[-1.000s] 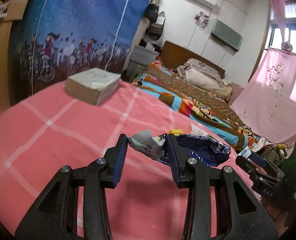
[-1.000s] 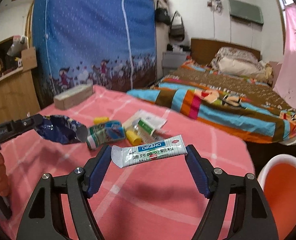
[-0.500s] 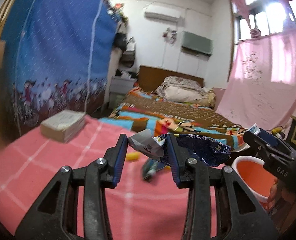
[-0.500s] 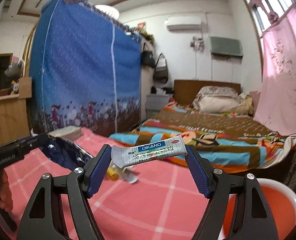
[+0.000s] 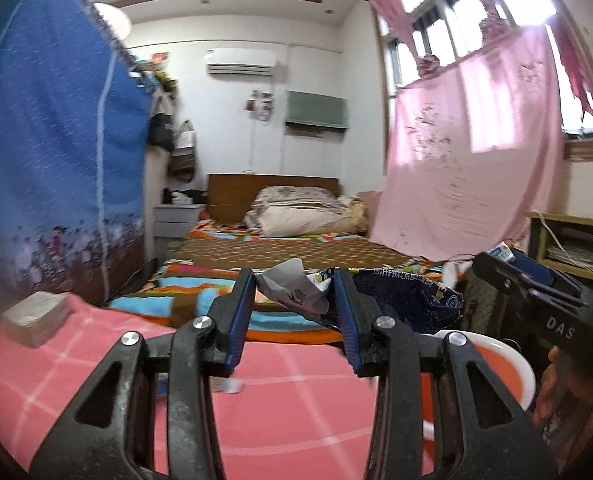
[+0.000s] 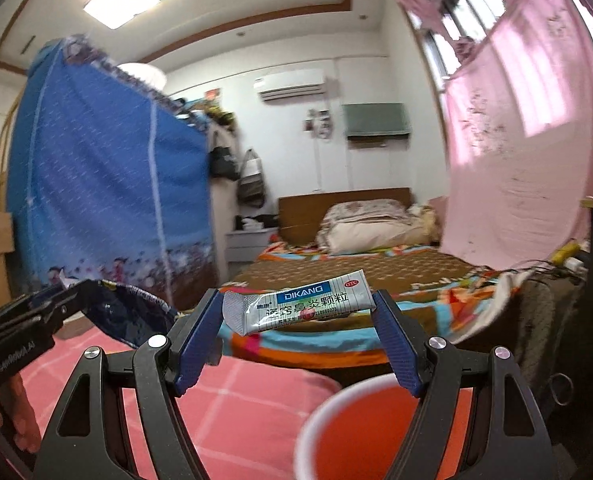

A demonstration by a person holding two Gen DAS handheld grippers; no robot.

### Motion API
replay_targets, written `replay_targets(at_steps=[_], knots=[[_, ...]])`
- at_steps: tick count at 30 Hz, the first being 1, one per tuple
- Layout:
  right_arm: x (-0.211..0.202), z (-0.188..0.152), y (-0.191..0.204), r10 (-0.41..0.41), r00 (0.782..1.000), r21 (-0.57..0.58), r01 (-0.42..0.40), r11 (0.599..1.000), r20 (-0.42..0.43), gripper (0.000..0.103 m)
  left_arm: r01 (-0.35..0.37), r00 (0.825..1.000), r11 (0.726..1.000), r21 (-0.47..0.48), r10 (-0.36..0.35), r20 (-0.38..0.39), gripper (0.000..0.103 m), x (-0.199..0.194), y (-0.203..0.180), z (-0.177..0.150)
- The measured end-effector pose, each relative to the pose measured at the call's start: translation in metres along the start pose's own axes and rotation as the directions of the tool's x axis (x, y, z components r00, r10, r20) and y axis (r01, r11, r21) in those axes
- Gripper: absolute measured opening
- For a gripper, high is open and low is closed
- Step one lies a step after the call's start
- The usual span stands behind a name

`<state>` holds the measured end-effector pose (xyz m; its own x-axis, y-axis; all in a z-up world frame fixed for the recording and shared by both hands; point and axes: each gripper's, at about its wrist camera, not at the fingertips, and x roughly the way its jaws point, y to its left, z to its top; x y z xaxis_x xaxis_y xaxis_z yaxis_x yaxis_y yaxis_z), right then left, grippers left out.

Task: Collect trash
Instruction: 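Carry the wrapper and tube over the orange bucket and open both tools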

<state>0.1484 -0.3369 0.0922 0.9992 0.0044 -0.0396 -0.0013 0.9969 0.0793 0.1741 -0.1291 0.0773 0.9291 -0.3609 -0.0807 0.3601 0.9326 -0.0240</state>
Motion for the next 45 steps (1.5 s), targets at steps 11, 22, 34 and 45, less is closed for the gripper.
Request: replay_targets(at_steps=[11,22,34,45], knots=[[-0.008,-0.008,-0.068,-0.125,0.988,0.111,0.135,0.985,-0.095,0.075,0.135,0.974,0.991,-0.023,-0.137,-0.179,0.044,0.044,-0.066,-0.012],[-0.003,-0.025,-0.106,-0.180,0.956,0.170,0.222,0.960,-0.231,0.077,0.180,0.915,0.978,-0.103,-0.205,-0.348,0.045,0.080,-0.099,-0.031],[0.002,-0.046,-0.130,-0.178,0.917,0.230,0.271,0.935,-0.357,0.080,0.167,0.874,0.975,-0.147,-0.216,-0.434,0.069,0.094,-0.109,-0.042],[0.007,-0.043,-0.125,-0.156,0.918,0.250,0.258,0.933,-0.366,0.089,0.099,0.910,0.978,-0.182,-0.163,-0.382,0.087,0.081,-0.078,-0.031]])
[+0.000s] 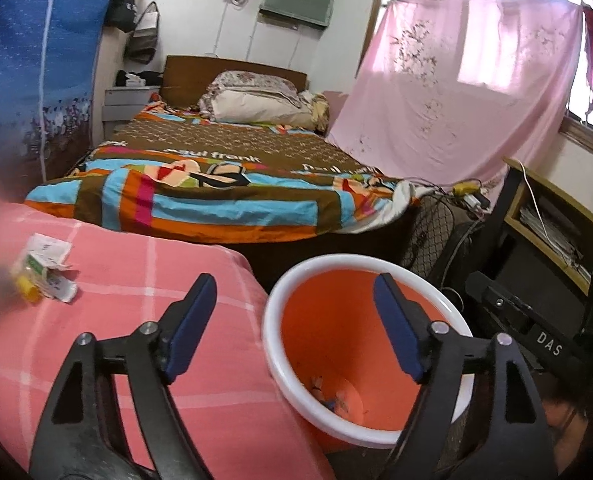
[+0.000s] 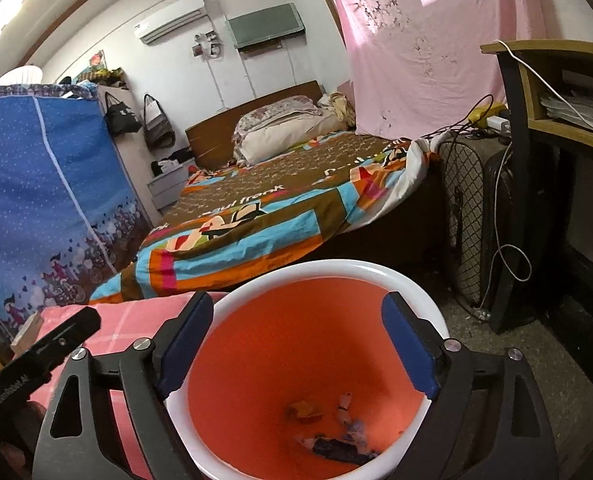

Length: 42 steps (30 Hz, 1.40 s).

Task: Collect trash
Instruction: 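Carry the wrapper and tube over the orange bucket and open both tools, then move both tools back to the trash on the bedspread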

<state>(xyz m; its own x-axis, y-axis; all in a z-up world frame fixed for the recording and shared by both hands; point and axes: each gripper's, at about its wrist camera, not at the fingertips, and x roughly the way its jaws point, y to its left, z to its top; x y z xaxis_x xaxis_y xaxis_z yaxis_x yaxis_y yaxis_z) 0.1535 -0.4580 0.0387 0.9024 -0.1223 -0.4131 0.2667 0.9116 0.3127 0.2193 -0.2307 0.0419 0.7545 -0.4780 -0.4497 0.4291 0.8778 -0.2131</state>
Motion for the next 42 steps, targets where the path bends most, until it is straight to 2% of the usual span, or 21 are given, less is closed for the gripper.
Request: replay_targets(at_steps=[2,4,6,8,10,14,20,26,34,39,42], knots=[[-0.001,0.002,0.005,0.010,1.000,-0.003,-0.010,1.000,0.016,0.093,-0.013,1.000,1.000,-0.005,0.013,0.024,0.090,-0.006,0.007,0.002],[-0.005,0.004,0.012,0.023,0.999,-0.013,-0.023,1.000,0.048,0.098,-0.023,0.998,1.000,-0.009,0.024,0.060,0.099,-0.015,0.016,0.004],[-0.009,0.005,0.020,0.036,0.996,-0.025,-0.034,0.999,0.084,0.103,-0.030,0.994,0.999,-0.016,0.031,0.103,0.103,-0.026,0.024,0.005],[-0.015,0.007,0.031,0.050,0.990,-0.045,-0.045,0.998,0.130,0.103,-0.055,0.984,0.998,-0.025,0.059,0.169,0.103,-0.040,0.034,0.005],[-0.021,0.007,0.044,0.070,0.982,-0.072,-0.058,0.996,0.175,0.103,-0.077,0.976,0.997,-0.024,0.080,0.200,0.103,-0.050,0.043,0.007],[-0.029,0.005,0.069,0.110,0.961,-0.122,-0.081,0.989,0.252,0.103,-0.126,0.963,0.992,-0.030,0.129,0.235,0.103,-0.065,0.061,0.011],[-0.033,0.000,0.114,0.201,0.920,-0.196,-0.140,0.971,0.337,0.103,-0.208,0.934,0.976,-0.065,0.218,0.284,0.103,-0.092,0.100,0.011],[-0.025,-0.009,0.157,0.263,0.895,-0.255,-0.176,0.951,0.361,0.103,-0.280,0.905,0.956,-0.087,0.293,0.308,0.103,-0.116,0.138,0.007],[-0.012,-0.028,0.207,0.345,0.872,-0.345,-0.223,0.912,0.348,0.103,-0.370,0.850,0.921,-0.123,0.389,0.354,0.103,-0.137,0.189,0.003],[-0.002,-0.038,0.230,0.358,0.876,-0.416,-0.208,0.885,0.324,0.103,-0.419,0.836,0.901,-0.110,0.430,0.342,0.103,-0.137,0.219,0.003],[0.007,-0.045,0.241,0.362,0.883,-0.452,-0.203,0.868,0.299,0.103,-0.422,0.834,0.895,-0.144,0.446,0.325,0.103,-0.137,0.240,0.000]])
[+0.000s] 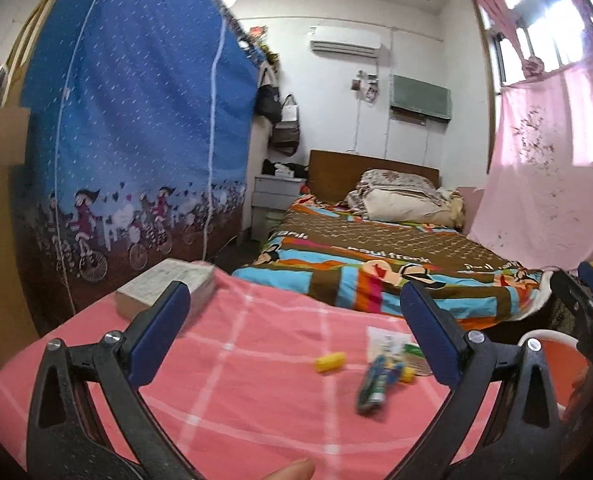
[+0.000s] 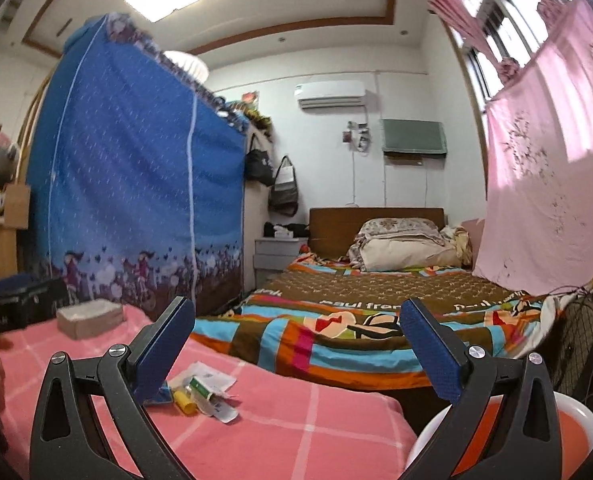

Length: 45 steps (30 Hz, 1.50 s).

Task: Collect trash
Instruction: 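Move both tools back to the trash on the bedspread, then grasp the yellow cylinder with the left tool while the right tool grasps a white packet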

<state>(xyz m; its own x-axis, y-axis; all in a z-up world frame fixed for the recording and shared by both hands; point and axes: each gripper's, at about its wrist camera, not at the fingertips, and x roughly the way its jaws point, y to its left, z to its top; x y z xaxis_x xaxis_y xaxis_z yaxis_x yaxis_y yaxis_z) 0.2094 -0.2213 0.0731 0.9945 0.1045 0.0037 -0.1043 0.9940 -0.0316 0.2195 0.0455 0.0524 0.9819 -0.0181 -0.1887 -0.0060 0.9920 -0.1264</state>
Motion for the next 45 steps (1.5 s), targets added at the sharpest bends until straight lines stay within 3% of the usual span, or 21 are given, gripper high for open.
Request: replay_targets(at_steps=[6,10,14,18,21,26,30,35,39,45], knots=[[0.023,-0.007,0.014,0.042,0.996,-0.011,-0.043,0.999,-0.079,0.103,-0.004,0.994,1.000,-0.028,0.001,-0.111,0.103,0.026,0.016,-0.005],[0.039,-0.010,0.020,0.071,0.988,-0.002,-0.072,0.997,-0.137,0.103,-0.010,0.976,1.000,-0.028,0.004,-0.217,0.103,0.051,0.016,-0.010],[0.059,-0.016,0.030,0.101,0.968,0.001,-0.103,0.995,-0.229,0.103,0.008,0.947,1.000,-0.015,-0.012,-0.321,0.097,0.069,0.010,-0.019],[0.077,-0.025,0.040,0.100,0.937,-0.033,-0.117,0.993,-0.335,0.101,0.055,0.913,0.998,-0.014,-0.055,-0.405,0.084,0.085,0.004,-0.027],[0.088,-0.032,0.041,0.099,0.911,-0.024,-0.118,0.993,-0.401,0.087,0.083,0.882,0.996,-0.034,-0.090,-0.462,0.075,0.097,0.004,-0.031],[0.103,-0.040,0.034,0.115,0.873,0.031,-0.114,0.993,-0.473,0.082,0.127,0.842,0.990,-0.068,-0.144,-0.519,0.070,0.111,-0.005,-0.036],[0.107,-0.043,0.030,0.124,0.857,0.053,-0.113,0.992,-0.500,0.082,0.152,0.813,0.987,-0.046,-0.151,-0.562,0.068,0.119,-0.019,-0.040],[0.111,-0.045,0.034,0.129,0.842,0.048,-0.122,0.991,-0.523,0.082,0.147,0.809,0.989,-0.030,-0.138,-0.571,0.057,0.121,-0.022,-0.039],[0.114,-0.046,0.040,0.150,0.828,0.042,-0.151,0.988,-0.540,0.076,0.154,0.806,0.987,-0.045,-0.152,-0.572,0.035,0.120,-0.020,-0.038],[0.124,-0.052,0.059,0.204,0.781,0.022,-0.237,0.971,-0.590,0.058,0.162,0.808,0.985,-0.059,-0.166,-0.566,0.035,0.112,-0.017,-0.040]])
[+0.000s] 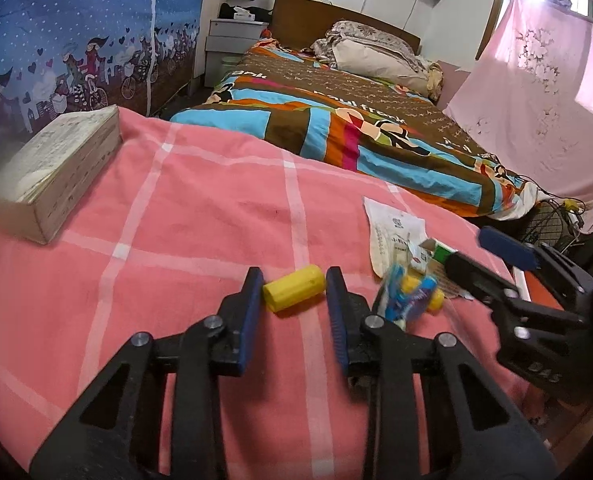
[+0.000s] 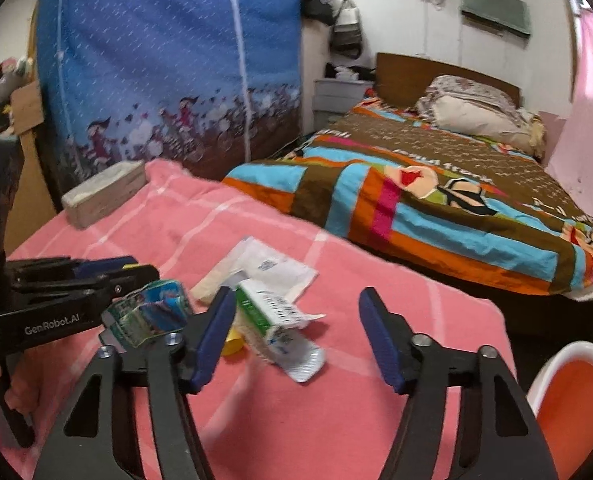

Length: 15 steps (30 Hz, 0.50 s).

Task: Collect trash
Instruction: 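Grasp the yellow cylinder with the left tool while the right tool grasps a white packet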

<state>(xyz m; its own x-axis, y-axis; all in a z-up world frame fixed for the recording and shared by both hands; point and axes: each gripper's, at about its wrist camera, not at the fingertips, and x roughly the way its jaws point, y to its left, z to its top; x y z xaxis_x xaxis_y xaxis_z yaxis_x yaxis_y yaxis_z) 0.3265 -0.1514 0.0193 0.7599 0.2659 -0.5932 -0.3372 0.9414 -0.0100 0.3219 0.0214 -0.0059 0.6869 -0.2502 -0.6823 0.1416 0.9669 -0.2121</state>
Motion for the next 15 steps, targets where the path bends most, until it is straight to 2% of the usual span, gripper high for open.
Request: replay_targets(at_steps=[2,4,6,9,15], knots=[[0.004,0.000,0.006,0.014,1.000,-0.023,-0.014,1.000,-0.017,0.050,-0.002,1.000,1.000,-0.001,0.002,0.003,0.035,-0.004,-0.001,-0.004],[0.007,0.000,0.010,0.020,0.999,-0.044,-0.021,0.999,-0.030,0.037,-0.003,1.000,1.000,-0.008,0.003,0.003,0.035,-0.006,-0.001,-0.006],[0.008,-0.001,0.014,0.024,0.999,-0.061,-0.026,0.998,-0.036,0.029,-0.002,1.000,1.000,-0.018,0.002,0.006,0.035,-0.009,0.001,-0.010],[0.007,-0.002,0.016,0.024,0.999,-0.069,-0.027,0.997,-0.034,0.022,-0.002,1.000,1.000,-0.030,0.003,0.018,0.035,-0.012,0.003,-0.013],[0.006,-0.003,0.015,0.026,0.999,-0.065,-0.028,0.997,-0.030,0.016,-0.004,0.997,0.997,-0.072,0.009,0.072,0.035,-0.022,0.009,-0.018]])
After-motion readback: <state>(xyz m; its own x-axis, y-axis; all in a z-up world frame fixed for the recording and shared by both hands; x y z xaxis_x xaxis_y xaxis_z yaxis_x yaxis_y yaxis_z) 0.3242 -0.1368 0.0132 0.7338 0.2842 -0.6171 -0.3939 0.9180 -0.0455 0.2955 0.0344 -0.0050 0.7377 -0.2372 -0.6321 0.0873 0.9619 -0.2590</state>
